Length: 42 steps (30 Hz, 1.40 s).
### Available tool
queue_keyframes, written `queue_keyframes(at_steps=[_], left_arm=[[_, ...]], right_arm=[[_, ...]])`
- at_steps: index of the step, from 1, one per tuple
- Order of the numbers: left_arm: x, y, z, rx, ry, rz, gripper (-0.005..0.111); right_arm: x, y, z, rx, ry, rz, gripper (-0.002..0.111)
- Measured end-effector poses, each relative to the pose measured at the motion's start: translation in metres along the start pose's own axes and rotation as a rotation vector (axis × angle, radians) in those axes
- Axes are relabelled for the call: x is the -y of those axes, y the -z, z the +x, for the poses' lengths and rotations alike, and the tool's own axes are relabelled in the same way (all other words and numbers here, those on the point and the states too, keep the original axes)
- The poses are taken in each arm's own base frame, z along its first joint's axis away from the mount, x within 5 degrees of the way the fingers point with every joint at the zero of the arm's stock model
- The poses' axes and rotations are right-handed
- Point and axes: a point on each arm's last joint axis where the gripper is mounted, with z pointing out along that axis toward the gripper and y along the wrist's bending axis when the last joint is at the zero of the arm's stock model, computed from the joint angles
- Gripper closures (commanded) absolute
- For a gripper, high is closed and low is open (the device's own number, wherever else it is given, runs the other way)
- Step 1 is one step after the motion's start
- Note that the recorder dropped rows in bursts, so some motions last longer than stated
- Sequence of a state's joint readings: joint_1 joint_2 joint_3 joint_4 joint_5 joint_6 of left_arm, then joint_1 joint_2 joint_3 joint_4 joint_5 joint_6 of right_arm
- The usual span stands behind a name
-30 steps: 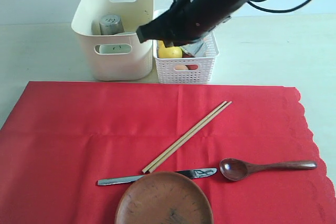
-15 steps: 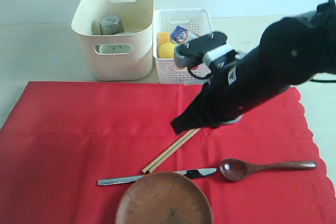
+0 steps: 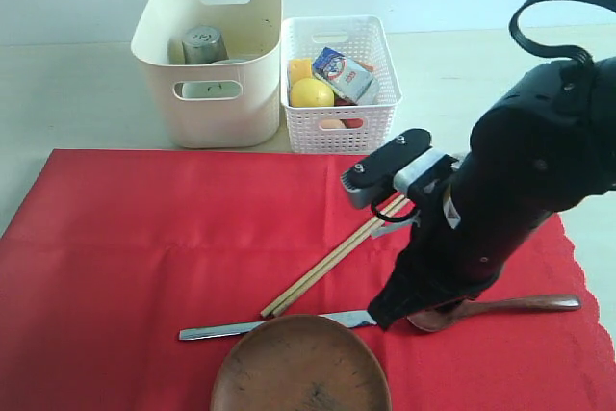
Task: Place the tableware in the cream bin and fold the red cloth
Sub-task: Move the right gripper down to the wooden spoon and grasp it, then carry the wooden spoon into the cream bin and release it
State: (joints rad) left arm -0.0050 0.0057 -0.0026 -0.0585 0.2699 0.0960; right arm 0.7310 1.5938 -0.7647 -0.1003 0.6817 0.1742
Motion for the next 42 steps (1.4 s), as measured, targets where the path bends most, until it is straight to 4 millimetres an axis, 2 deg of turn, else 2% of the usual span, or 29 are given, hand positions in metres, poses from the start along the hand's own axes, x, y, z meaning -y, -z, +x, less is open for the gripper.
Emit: queue_keyframes(at_steps=[3, 6, 10, 16, 18, 22, 26, 34, 37, 42], left_arm=[[0.0, 0.0, 0.0, 0.0, 0.0, 0.0, 0.106], [0.0, 0.0, 0.0, 0.0, 0.0, 0.0, 0.106], [0.0, 0.0, 0.0, 0.0, 0.0, 0.0, 0.106], [0.0, 0.0, 0.0, 0.0, 0.0, 0.0, 0.106], [0.0, 0.0, 0.0, 0.0, 0.0, 0.0, 0.106], [0.0, 0.0, 0.0, 0.0, 0.0, 0.0, 0.106], [0.0, 0.0, 0.0, 0.0, 0.0, 0.0, 0.106], [0.0, 0.0, 0.0, 0.0, 0.0, 0.0, 0.106], [0.0, 0.0, 0.0, 0.0, 0.0, 0.0, 0.106], [0.0, 0.0, 0.0, 0.0, 0.0, 0.0, 0.106]], right_arm=[[0.008, -0.001, 0.006, -0.053, -0.015, 0.087, 0.047], [0.011, -0.004, 0.012, -0.076, -0.018, 0.117, 0.041], [0.012, -0.014, 0.021, -0.047, 0.03, 0.125, 0.041], [0.011, -0.025, 0.019, -0.046, 0.047, 0.119, 0.042], [0.01, -0.037, 0.02, -0.088, 0.054, 0.119, 0.048], [0.008, -0.046, 0.017, -0.1, 0.077, 0.111, 0.086], [0.007, -0.047, 0.017, -0.1, 0.086, 0.109, 0.108], [0.009, -0.04, 0.02, -0.109, 0.087, 0.122, 0.108], [0.01, -0.026, 0.019, -0.08, 0.079, 0.128, 0.108], [0.012, 0.005, 0.005, 0.061, 0.071, 0.127, 0.108]])
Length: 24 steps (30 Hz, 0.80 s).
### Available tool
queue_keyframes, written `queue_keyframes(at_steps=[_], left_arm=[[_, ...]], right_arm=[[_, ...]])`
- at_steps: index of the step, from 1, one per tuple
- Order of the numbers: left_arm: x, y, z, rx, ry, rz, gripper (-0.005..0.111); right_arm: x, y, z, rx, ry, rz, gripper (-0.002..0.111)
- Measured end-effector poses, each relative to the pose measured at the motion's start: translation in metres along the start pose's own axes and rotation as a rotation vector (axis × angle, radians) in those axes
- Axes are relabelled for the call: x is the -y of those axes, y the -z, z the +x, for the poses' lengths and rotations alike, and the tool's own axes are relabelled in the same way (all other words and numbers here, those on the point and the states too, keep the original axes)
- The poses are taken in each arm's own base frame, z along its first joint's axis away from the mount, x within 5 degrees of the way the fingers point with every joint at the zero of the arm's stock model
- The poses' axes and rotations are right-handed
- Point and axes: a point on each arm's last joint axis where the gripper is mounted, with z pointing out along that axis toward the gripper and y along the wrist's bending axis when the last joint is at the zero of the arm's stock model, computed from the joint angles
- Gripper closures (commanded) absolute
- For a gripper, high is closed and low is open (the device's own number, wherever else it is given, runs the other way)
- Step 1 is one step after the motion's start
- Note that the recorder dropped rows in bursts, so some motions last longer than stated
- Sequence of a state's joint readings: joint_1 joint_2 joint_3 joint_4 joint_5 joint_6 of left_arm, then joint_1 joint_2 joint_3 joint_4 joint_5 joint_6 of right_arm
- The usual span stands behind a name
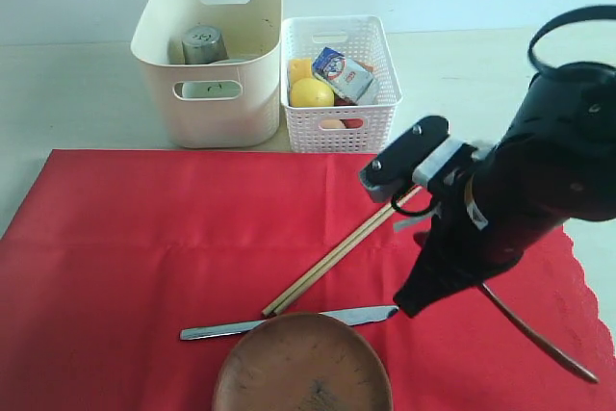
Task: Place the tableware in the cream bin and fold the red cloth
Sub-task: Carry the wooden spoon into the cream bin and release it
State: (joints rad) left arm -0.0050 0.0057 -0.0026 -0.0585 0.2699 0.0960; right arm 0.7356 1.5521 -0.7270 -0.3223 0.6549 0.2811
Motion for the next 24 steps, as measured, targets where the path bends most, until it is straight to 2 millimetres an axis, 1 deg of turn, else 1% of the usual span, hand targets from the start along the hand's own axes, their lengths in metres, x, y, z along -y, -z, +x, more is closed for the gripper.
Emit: queue_keyframes(at_steps=[2, 5, 11, 15, 19, 24], left_arm=[[0.0, 0.0, 0.0, 0.0, 0.0, 0.0, 0.106], [0.0, 0.0, 0.0, 0.0, 0.0, 0.0, 0.106], [0.0, 0.0, 0.0, 0.0, 0.0, 0.0, 0.106], [0.0, 0.0, 0.0, 0.0, 0.0, 0.0, 0.106], [0.0, 0.0, 0.0, 0.0, 0.0, 0.0, 0.106], [0.0, 0.0, 0.0, 0.0, 0.0, 0.0, 0.106]], right_arm=[[0.003, 0.011, -0.009, 0.079, 0.01, 0.007, 0.108], [0.003, 0.023, -0.025, 0.253, 0.048, 0.001, 0.108], [-0.007, 0.038, -0.056, 0.629, 0.107, -0.097, 0.108], [-0.014, 0.046, -0.068, 0.81, 0.179, -0.138, 0.108], [-0.018, 0.055, -0.076, 0.96, 0.247, -0.149, 0.108], [-0.01, 0.068, -0.085, 1.133, 0.165, -0.138, 0.108]])
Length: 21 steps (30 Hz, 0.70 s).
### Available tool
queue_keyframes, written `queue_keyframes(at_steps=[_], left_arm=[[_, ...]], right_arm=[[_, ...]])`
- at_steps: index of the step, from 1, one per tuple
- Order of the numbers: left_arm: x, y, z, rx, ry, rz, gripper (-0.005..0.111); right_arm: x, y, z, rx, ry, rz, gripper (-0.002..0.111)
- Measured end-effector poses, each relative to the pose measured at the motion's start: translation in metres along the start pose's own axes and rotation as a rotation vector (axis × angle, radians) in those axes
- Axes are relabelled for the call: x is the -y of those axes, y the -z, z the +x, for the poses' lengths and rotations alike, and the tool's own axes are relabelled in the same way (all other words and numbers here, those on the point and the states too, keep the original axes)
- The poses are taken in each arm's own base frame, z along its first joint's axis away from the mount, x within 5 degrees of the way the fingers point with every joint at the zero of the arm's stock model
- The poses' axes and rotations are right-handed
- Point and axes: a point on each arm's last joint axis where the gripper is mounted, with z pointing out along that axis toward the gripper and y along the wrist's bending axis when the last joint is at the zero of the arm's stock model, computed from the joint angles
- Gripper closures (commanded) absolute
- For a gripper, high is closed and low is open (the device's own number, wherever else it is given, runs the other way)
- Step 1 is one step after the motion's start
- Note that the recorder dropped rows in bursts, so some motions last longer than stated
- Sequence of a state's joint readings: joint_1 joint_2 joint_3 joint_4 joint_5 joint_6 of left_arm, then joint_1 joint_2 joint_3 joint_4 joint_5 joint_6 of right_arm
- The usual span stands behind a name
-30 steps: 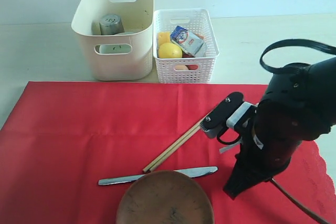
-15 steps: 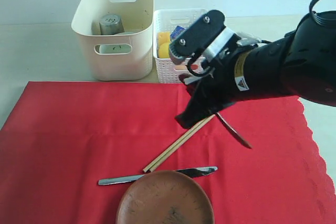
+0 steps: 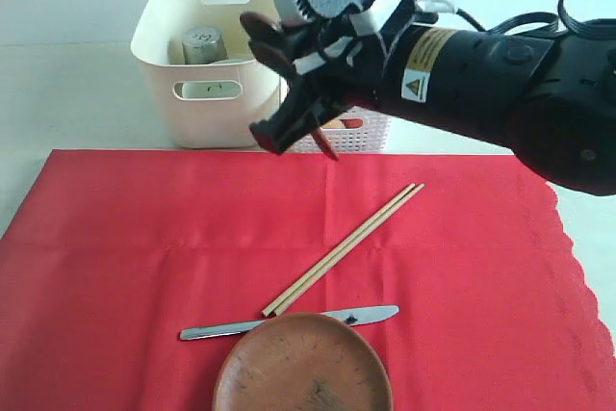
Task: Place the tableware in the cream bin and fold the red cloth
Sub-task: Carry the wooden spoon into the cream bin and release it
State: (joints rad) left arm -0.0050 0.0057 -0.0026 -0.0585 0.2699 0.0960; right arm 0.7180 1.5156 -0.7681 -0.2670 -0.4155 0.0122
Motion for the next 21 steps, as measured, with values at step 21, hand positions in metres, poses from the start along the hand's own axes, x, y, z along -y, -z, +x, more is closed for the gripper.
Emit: queue_keyframes(at_steps=[21], left_arm=[[0.0, 0.0, 0.0, 0.0, 0.0, 0.0, 0.106]], right_arm=[[0.034, -0.099, -0.022, 0.439, -0.036, 0.269, 0.108]])
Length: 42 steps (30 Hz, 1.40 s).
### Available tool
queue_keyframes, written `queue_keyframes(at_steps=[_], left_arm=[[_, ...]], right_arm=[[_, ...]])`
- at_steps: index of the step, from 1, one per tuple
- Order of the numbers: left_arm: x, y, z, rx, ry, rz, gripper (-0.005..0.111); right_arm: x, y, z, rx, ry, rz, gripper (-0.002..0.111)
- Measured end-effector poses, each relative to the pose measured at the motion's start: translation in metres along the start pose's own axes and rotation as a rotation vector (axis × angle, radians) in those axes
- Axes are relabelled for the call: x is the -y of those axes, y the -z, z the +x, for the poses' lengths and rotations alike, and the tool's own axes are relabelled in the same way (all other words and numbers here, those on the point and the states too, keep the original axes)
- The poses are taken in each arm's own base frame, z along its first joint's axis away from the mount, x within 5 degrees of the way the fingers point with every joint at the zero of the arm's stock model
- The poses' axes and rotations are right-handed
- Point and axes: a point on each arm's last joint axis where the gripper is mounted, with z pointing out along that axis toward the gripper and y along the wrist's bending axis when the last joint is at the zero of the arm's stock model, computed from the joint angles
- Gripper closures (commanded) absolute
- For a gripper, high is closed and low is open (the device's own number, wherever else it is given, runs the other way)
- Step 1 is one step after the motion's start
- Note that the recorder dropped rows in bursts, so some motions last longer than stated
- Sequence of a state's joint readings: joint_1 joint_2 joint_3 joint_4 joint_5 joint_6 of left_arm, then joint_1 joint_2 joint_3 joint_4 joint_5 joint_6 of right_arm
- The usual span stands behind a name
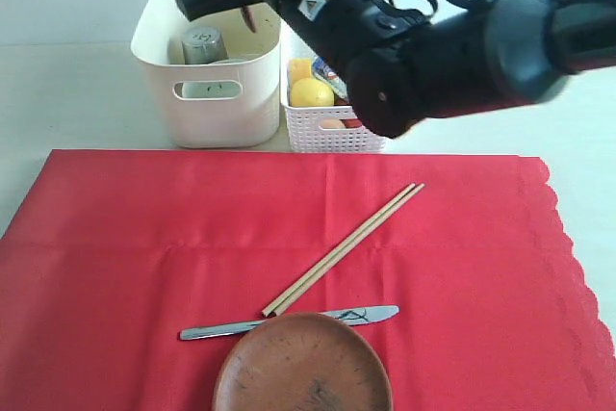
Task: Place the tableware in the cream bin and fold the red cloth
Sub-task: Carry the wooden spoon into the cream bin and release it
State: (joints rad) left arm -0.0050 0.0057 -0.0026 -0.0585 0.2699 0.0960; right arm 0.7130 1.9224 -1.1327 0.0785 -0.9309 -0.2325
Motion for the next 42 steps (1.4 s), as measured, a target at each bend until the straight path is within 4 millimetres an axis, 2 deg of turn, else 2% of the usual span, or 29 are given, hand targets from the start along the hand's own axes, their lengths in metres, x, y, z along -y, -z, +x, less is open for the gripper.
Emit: queue_keyframes(at_steps=[5, 6, 10, 12, 14, 19, 20, 22, 24, 28, 31, 35, 39, 42], left_arm=[[0.0, 0.0, 0.0, 0.0, 0.0, 0.0, 0.106], [0.0, 0.0, 0.0, 0.0, 0.0, 0.0, 0.106], [0.0, 0.0, 0.0, 0.0, 0.0, 0.0, 0.106], [0.0, 0.0, 0.0, 0.0, 0.0, 0.0, 0.106], [0.0, 0.0, 0.0, 0.0, 0.0, 0.0, 0.106], [0.0, 0.0, 0.0, 0.0, 0.0, 0.0, 0.106], [0.0, 0.0, 0.0, 0.0, 0.0, 0.0, 0.106], [0.0, 0.0, 0.0, 0.0, 0.0, 0.0, 0.106], [0.0, 0.0, 0.0, 0.0, 0.0, 0.0, 0.106], [0.0, 0.0, 0.0, 0.0, 0.0, 0.0, 0.106], [0.0, 0.0, 0.0, 0.0, 0.0, 0.0, 0.106], [0.0, 0.0, 0.0, 0.0, 0.0, 0.0, 0.106], [0.0, 0.0, 0.0, 0.0, 0.0, 0.0, 0.106], [0.0, 0.0, 0.0, 0.0, 0.0, 0.0, 0.106]], right_arm=[[-0.005, -0.038, 0.019, -0.08, -0.051, 0.002, 0.108], [-0.005, -0.047, 0.029, -0.104, -0.084, 0.025, 0.108], [0.0, -0.058, 0.055, -0.173, -0.219, 0.145, 0.1], [0.005, -0.061, 0.066, -0.211, -0.313, 0.23, 0.09], [0.004, -0.064, 0.074, -0.262, -0.321, 0.243, 0.078], [-0.002, -0.072, 0.07, -0.345, -0.3, 0.165, 0.039], [-0.003, -0.072, 0.071, -0.363, -0.301, 0.156, 0.036], [-0.006, -0.07, 0.071, -0.425, -0.289, 0.118, 0.037], [-0.01, -0.067, 0.059, -0.518, -0.212, 0.027, 0.037], [-0.015, -0.049, 0.002, -0.676, -0.088, -0.219, 0.044], [-0.014, -0.036, -0.028, -0.732, -0.017, -0.321, 0.058], [-0.005, -0.014, -0.065, -0.824, 0.074, -0.368, 0.081], [0.008, 0.011, -0.092, -0.956, 0.133, -0.356, 0.099], [0.013, 0.03, -0.103, -1.059, 0.15, -0.365, 0.108]])
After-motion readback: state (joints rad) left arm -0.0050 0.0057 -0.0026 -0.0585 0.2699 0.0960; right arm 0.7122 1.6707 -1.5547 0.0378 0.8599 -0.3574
